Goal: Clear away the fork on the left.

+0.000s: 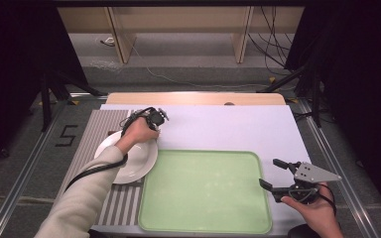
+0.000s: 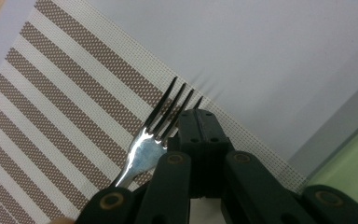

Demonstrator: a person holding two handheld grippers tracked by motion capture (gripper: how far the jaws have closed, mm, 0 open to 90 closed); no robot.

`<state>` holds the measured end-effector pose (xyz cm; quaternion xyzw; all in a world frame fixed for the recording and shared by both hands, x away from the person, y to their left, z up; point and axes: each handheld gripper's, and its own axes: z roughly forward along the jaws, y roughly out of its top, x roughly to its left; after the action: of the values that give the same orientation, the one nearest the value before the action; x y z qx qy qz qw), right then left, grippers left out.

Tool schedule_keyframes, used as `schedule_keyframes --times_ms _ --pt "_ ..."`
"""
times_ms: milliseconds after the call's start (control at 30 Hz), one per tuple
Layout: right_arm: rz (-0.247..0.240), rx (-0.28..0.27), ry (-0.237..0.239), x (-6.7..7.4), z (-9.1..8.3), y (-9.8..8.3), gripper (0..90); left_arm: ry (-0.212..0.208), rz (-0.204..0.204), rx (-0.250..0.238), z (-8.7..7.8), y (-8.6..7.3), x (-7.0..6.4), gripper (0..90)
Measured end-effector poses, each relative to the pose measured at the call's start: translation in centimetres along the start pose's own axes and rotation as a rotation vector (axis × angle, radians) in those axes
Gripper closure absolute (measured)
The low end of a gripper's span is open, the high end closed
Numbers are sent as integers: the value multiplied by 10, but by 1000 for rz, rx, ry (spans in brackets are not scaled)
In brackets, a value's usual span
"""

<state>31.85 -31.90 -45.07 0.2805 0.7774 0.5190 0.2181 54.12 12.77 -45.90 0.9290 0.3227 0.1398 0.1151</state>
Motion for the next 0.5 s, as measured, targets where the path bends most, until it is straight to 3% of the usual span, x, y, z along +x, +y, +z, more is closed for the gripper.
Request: schedule_keyframes --times_ms 233,500 --pt "0 0 0 0 0 0 164 -9 11 18 5 2 -3 896" --pt "-1 4 3 0 0 0 164 10 11 34 7 4 2 896"
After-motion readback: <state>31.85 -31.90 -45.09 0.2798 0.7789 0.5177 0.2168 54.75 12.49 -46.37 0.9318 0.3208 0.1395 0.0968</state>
